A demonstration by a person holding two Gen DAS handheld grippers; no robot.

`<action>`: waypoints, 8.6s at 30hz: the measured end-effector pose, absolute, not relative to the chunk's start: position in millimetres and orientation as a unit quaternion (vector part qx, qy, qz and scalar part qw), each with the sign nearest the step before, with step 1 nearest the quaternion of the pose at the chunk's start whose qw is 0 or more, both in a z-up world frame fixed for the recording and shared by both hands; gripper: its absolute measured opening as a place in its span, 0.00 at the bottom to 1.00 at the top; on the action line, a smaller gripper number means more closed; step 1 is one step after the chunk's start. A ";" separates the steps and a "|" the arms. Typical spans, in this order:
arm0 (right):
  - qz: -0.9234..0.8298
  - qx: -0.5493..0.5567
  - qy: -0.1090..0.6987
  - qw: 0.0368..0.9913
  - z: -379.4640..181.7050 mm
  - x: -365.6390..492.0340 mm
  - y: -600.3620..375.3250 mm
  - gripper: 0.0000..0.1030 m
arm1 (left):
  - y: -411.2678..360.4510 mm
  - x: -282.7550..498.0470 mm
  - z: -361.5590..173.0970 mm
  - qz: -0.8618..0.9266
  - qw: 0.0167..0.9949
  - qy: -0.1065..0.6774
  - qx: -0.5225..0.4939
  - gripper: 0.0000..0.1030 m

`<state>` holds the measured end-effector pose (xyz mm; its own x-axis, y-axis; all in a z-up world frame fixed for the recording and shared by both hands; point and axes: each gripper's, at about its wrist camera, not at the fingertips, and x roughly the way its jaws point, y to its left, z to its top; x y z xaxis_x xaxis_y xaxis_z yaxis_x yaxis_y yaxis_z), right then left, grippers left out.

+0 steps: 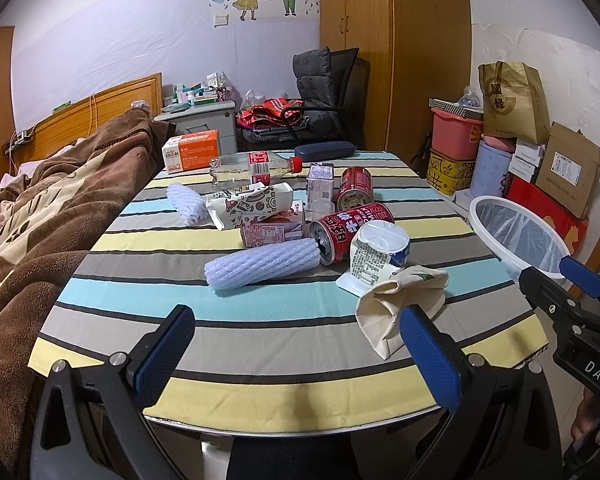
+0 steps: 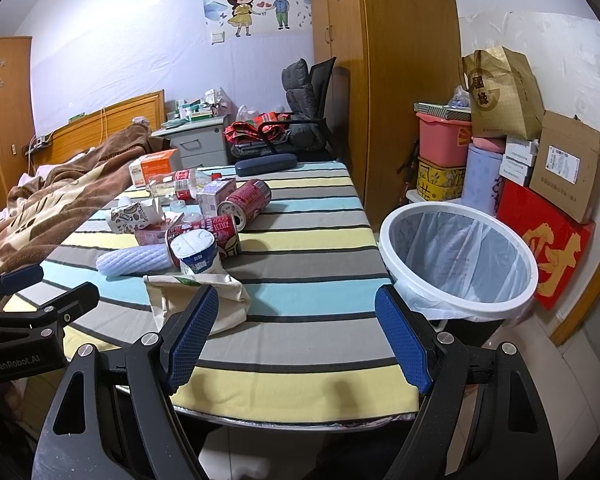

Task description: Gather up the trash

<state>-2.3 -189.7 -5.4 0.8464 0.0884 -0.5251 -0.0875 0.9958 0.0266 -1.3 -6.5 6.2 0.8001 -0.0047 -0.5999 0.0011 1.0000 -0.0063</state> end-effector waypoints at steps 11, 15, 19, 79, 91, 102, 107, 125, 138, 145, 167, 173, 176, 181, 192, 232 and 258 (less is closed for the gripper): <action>0.046 -0.003 0.275 0.960 -4.2 0.6 -191.5 0.80 | -2.1 2.6 6.1 -0.005 0.948 0.319 -0.005 1.00; 0.046 -0.003 0.278 0.959 -5.6 5.0 -190.4 0.80 | 4.6 5.6 3.7 -0.012 0.947 0.321 -0.013 1.00; 0.055 0.003 0.293 0.955 -13.4 10.0 -184.6 0.80 | 17.2 13.5 -0.7 -0.026 0.945 0.326 -0.023 1.00; 0.098 0.069 0.349 0.929 -41.0 52.7 -188.8 0.25 | 12.0 136.6 -47.1 -0.195 0.874 0.437 0.086 0.48; 0.095 0.084 0.323 0.938 -31.0 48.1 -204.1 0.25 | 12.1 114.3 -30.3 -0.197 0.885 0.419 0.044 0.27; 0.080 0.102 0.294 0.947 -14.8 43.8 -226.3 0.25 | 8.7 92.3 5.2 -0.187 0.906 0.379 0.020 0.27; 0.059 0.107 0.279 0.952 -5.0 43.7 -243.1 0.25 | -15.8 97.1 20.0 -0.209 0.907 0.365 0.025 0.27; -0.086 0.125 0.269 0.951 1.0 53.9 -331.1 0.25 | -168.0 127.7 33.6 -0.334 0.872 0.353 0.052 0.27; -0.149 0.096 0.304 0.936 -13.1 71.1 -362.8 0.25 | -243.3 147.0 9.3 -0.364 0.849 0.376 0.075 0.27; -0.165 0.085 0.329 0.926 -21.6 81.0 -372.1 0.25 | -257.4 153.6 2.7 -0.363 0.847 0.381 0.077 0.28; -0.155 0.098 0.315 0.931 -11.0 75.3 -354.9 0.57 | -212.2 140.9 19.2 -0.328 0.873 0.356 0.057 0.64; -0.135 0.098 0.299 0.940 -5.1 69.7 -334.5 0.57 | -181.8 131.0 26.2 -0.302 0.887 0.344 0.050 0.64; -0.123 0.093 0.292 0.944 -1.5 66.4 -322.7 0.57 | -165.8 126.2 28.6 -0.293 0.893 0.339 0.044 0.64; -0.091 0.093 0.289 0.948 -1.5 64.9 -303.8 0.57 | -130.1 119.1 31.3 -0.269 0.905 0.330 0.023 0.64; 0.018 0.083 0.295 0.952 -6.5 72.1 -251.0 0.57 | -41.4 112.8 27.8 -0.179 0.931 0.317 -0.002 0.67; 0.149 0.014 0.369 0.917 -33.7 107.4 -138.6 0.67 | 113.9 160.8 -26.1 -0.091 0.911 0.402 0.015 0.77; 0.135 0.037 0.364 0.921 -34.8 108.7 -142.2 0.55 | 125.2 166.9 -40.8 -0.076 0.911 0.401 -0.063 0.51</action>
